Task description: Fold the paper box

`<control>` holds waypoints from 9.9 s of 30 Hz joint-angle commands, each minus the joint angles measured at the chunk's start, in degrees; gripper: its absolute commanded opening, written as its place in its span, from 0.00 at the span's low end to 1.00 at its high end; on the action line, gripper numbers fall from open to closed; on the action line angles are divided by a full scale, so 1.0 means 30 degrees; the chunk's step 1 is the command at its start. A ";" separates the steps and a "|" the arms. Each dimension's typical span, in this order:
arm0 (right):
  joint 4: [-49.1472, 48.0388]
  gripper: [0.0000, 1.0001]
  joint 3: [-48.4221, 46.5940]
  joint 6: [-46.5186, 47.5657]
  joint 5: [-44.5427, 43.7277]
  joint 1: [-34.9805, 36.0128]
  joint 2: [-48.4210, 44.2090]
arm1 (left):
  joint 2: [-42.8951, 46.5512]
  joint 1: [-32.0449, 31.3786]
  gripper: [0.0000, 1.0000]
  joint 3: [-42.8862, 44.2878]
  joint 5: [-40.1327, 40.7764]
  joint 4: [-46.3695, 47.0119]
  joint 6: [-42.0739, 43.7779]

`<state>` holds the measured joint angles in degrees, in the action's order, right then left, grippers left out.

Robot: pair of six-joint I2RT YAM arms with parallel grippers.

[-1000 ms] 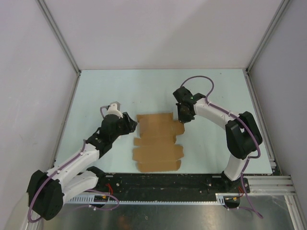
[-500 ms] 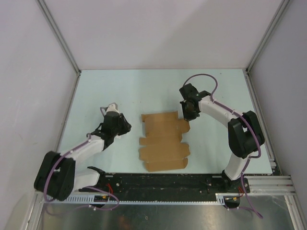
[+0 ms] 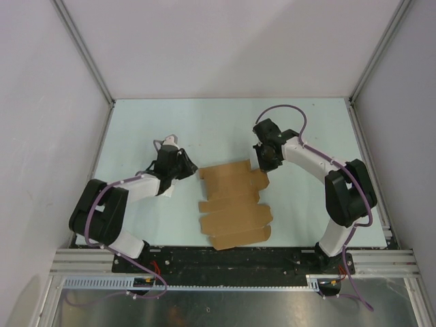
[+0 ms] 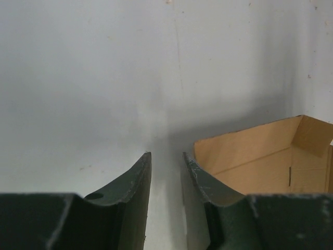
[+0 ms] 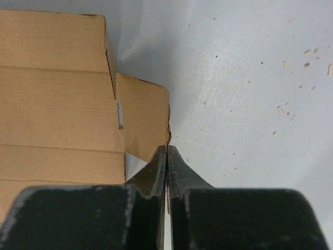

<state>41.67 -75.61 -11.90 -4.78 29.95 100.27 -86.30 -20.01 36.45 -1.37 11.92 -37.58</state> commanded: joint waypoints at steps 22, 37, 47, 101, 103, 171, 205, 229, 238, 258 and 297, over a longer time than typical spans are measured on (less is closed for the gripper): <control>-0.0443 0.00 -0.0020 0.0129 0.1241 0.0591 -0.0288 | -0.2141 -0.0214 0.35 0.0478 -0.5052 0.4551 -0.0715; -0.0530 0.00 -0.0049 0.0070 0.1357 0.0826 -0.0113 | -0.2990 -0.1092 0.34 0.0917 -0.5170 0.4873 -0.1066; -0.0443 0.00 -0.0049 0.0041 0.1358 0.0884 -0.0200 | -0.4132 -0.1211 0.33 0.1210 -0.5024 0.4903 -0.1154; -0.1409 0.00 0.1650 -0.2918 0.1416 -0.0844 -0.2807 | 0.8438 -0.2207 0.62 -0.7373 -0.2122 0.0152 -0.3497; -0.1410 0.00 0.1708 -0.2918 0.1387 -0.0844 -0.2808 | 0.7970 -0.2499 0.61 -0.7345 -0.2153 0.0740 -0.3615; -0.2406 0.00 0.2646 -0.3240 0.2646 -0.0639 -0.2778 | -0.0146 -1.1258 0.24 0.2878 1.0090 -0.9129 0.3210; -0.2816 0.00 0.3056 -0.3445 0.2969 -0.0434 -0.2690 | -0.6798 -1.5536 0.27 0.8240 1.6947 -1.4842 0.4266; -0.2757 0.00 0.3056 -0.3474 0.3027 -0.0434 -0.2778 | -0.9084 -1.6680 0.22 0.9238 1.8824 -1.6191 0.4501; -0.2787 0.00 0.3056 -0.3562 0.3086 -0.0434 -0.2808 | -0.8939 -1.6797 0.23 0.9267 1.9146 -1.6601 0.4295; -0.3429 0.00 0.3027 -0.0142 0.3582 -0.0551 -0.4067 | 0.4385 -1.4077 0.54 0.9622 1.5052 -1.7278 0.2772; -0.1735 0.79 -0.3307 -0.2320 0.3509 -0.2427 -0.2010 | 1.0841 -0.3497 0.63 0.1943 0.2595 -0.8957 0.3358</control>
<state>40.71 -90.21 5.30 19.62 23.11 105.56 -50.30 -32.40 42.22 8.75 -22.37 -25.71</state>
